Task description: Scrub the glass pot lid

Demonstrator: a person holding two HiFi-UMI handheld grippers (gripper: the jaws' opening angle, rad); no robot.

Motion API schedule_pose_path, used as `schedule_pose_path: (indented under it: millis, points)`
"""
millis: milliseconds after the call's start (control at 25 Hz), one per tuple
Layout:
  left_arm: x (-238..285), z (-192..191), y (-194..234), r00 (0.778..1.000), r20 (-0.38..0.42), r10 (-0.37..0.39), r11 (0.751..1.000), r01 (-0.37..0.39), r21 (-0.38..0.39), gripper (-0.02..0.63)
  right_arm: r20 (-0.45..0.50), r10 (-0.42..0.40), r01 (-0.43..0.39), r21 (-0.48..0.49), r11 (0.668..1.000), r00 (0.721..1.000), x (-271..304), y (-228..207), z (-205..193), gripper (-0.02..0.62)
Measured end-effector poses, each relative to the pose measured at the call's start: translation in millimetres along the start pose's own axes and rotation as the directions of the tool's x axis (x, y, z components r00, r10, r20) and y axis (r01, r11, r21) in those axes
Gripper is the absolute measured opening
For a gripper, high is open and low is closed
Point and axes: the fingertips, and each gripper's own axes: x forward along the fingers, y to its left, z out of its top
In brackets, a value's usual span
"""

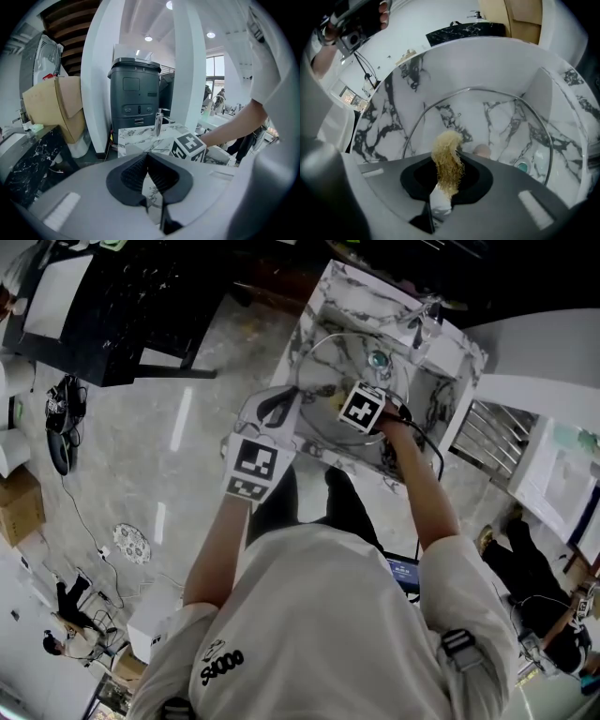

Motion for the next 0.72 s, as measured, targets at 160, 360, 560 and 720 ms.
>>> schedule_pose_path:
  millis: [160, 360, 560, 720]
  points:
    - [0, -1, -5, 1.000, 0.000, -0.006, 1.000, 0.006, 0.003, 0.009, -0.071, 0.005, -0.006, -0.017, 1.000, 0.997, -4, -1, -31, 0.051]
    - [-2, -3, -7, 1.000, -0.004, -0.007, 1.000, 0.007, 0.003, 0.009, -0.137, -0.130, 0.137, 0.040, 0.990, 0.982, -15, -46, -64, 0.051]
    - [-6, -6, -2, 1.000, -0.012, 0.007, 1.000, -0.006, 0.003, 0.009, -0.139, -0.223, 0.235, 0.080, 0.969, 0.965, -21, -83, -58, 0.051]
    - [-9, -9, 3, 1.000, -0.017, 0.019, 1.000, -0.019, 0.000, 0.009, -0.116, -0.293, 0.301, 0.064, 0.951, 0.949, -22, -100, -35, 0.051]
